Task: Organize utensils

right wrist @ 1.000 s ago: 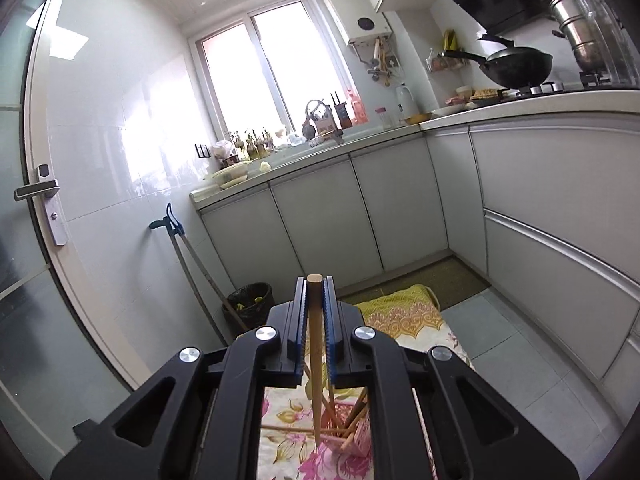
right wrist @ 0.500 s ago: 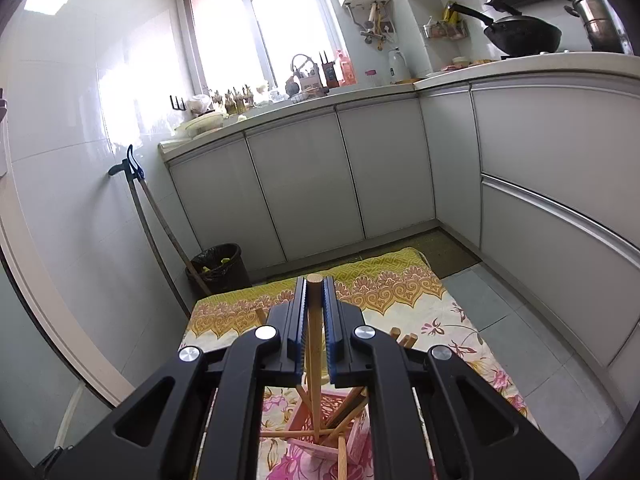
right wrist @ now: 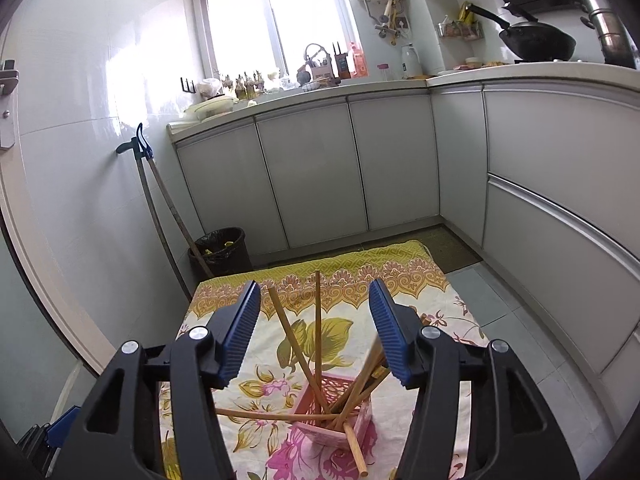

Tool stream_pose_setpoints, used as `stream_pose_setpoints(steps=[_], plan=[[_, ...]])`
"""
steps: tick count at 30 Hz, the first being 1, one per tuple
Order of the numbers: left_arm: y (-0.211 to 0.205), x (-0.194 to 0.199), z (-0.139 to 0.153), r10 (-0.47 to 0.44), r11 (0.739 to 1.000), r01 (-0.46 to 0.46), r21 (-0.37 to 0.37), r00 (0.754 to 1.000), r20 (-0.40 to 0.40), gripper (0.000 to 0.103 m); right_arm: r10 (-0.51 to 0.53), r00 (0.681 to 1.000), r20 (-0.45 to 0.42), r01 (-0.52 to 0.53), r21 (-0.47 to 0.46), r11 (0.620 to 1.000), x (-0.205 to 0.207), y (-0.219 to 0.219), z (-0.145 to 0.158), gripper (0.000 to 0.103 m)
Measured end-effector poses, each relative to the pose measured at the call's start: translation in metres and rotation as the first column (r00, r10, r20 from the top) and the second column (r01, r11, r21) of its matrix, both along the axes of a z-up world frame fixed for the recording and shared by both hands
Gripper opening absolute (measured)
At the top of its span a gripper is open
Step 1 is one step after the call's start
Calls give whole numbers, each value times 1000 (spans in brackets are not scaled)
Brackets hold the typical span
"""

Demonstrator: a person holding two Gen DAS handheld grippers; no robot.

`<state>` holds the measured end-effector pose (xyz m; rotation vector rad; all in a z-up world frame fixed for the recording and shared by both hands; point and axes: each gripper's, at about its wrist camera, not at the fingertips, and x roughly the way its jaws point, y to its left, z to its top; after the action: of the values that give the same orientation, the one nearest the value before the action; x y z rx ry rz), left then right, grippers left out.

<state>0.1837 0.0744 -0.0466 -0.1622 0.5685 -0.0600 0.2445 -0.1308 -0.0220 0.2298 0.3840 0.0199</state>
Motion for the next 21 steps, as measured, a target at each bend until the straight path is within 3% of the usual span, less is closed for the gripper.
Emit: stream_pose_setpoints(steps=[1,7,9,11,16,21], plan=[[0,-2,2,3,1000,-3,1,1000,2,74,6,1000,-1,-6,2,1000,-4,0,3,73],[-10,-31,28,2,1000,-2,-2,999,43,89,-95,995,40,94,29,995,-67,-21,25,94],[-20,-49,38,5,1000,-6,10,997,81,96,-181,983,32,180,26,983,-98,-32,26,95],[-33,-67,47,-6,1000,3,23,994,108,96,-224,975,17,223,25,974,-128,-44,25,96],[-64,-108,42,-14,1000,12,22,996,91,96,-333,940,-70,334,-3,943,-193,-70,9,96],[-91,-137,38,21,991,-31,129,996,81,96,-434,896,-87,427,-89,900,-243,-85,-3,96]])
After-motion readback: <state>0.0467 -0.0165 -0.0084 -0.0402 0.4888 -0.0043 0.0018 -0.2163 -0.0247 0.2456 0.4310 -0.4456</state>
